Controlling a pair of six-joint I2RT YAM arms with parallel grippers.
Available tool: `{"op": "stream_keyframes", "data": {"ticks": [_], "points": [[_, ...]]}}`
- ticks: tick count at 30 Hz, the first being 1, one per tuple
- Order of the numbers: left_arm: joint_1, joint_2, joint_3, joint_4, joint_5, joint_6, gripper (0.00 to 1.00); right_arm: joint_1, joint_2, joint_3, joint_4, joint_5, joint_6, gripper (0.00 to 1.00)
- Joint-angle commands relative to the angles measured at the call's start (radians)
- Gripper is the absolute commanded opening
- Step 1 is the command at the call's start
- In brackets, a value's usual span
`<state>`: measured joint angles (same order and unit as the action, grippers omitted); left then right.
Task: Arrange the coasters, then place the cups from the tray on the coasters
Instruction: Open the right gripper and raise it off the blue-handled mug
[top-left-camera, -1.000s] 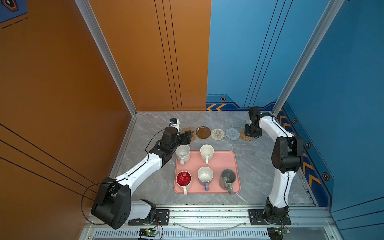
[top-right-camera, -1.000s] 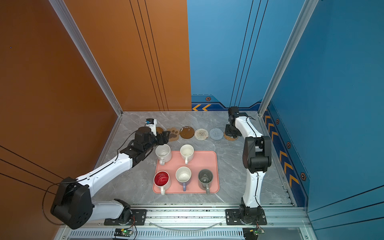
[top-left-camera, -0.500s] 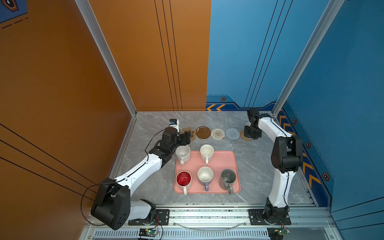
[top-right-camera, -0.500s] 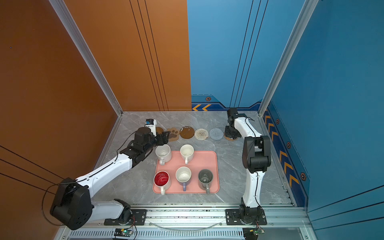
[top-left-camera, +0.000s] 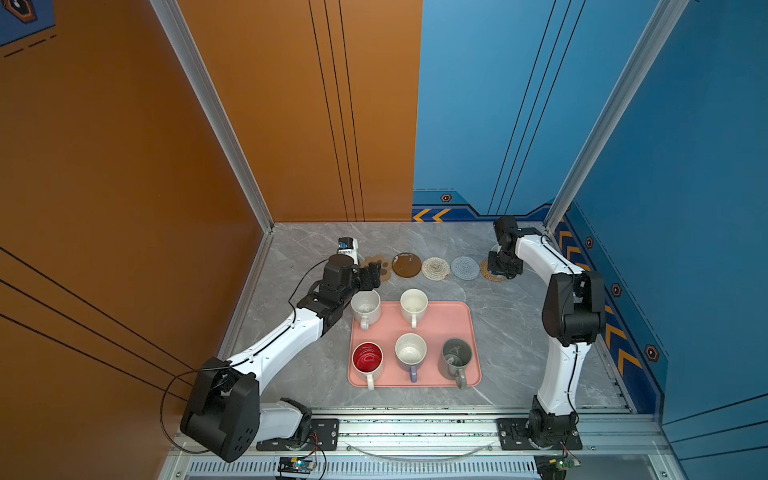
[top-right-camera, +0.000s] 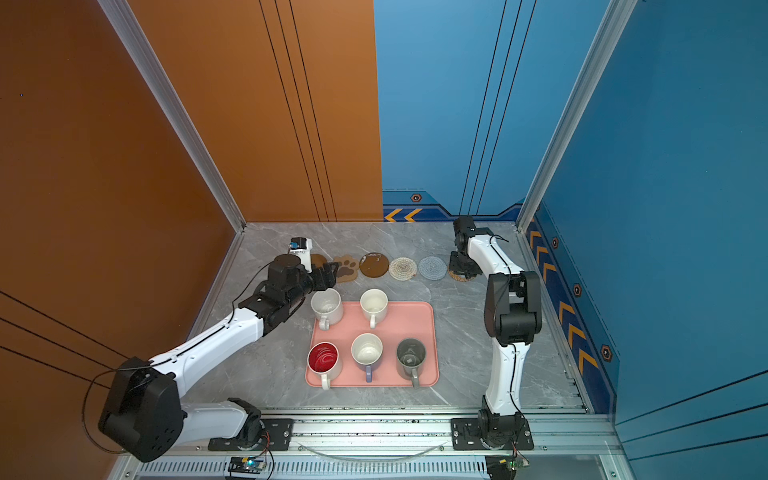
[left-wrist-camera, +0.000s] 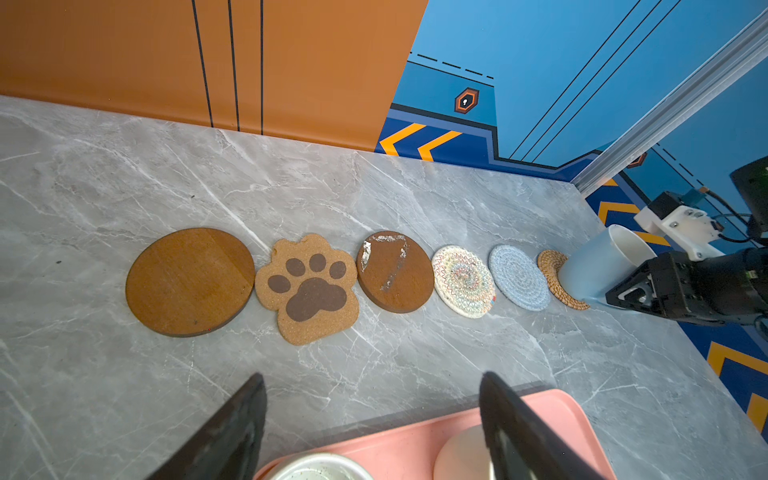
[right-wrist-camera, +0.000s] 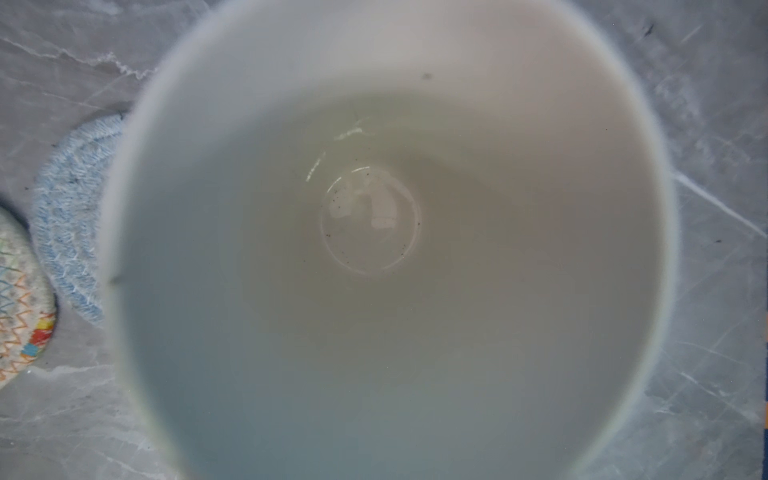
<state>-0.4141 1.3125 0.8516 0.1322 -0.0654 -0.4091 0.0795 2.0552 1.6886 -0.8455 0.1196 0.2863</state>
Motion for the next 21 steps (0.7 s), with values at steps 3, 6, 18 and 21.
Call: {"op": "stream_keyframes", "data": {"ticks": [3, 6, 18, 21], "points": [[0.01, -0.029, -0.013, 0.008, 0.012, 0.003, 0.81, 0.008, -0.034, -0.028, 0.013, 0.03, -0.001, 0.4], [0.01, -0.033, -0.013, 0.009, 0.013, 0.004, 0.81, 0.009, -0.066, -0.047, 0.013, 0.031, 0.003, 0.45], [0.009, -0.047, -0.006, -0.012, 0.028, 0.012, 0.82, 0.053, -0.433, -0.283, 0.117, 0.092, 0.094, 0.58], [0.006, -0.039, 0.058, -0.124, 0.031, 0.039, 0.82, 0.132, -0.575, -0.401, 0.194, 0.174, 0.152, 0.6]]}}
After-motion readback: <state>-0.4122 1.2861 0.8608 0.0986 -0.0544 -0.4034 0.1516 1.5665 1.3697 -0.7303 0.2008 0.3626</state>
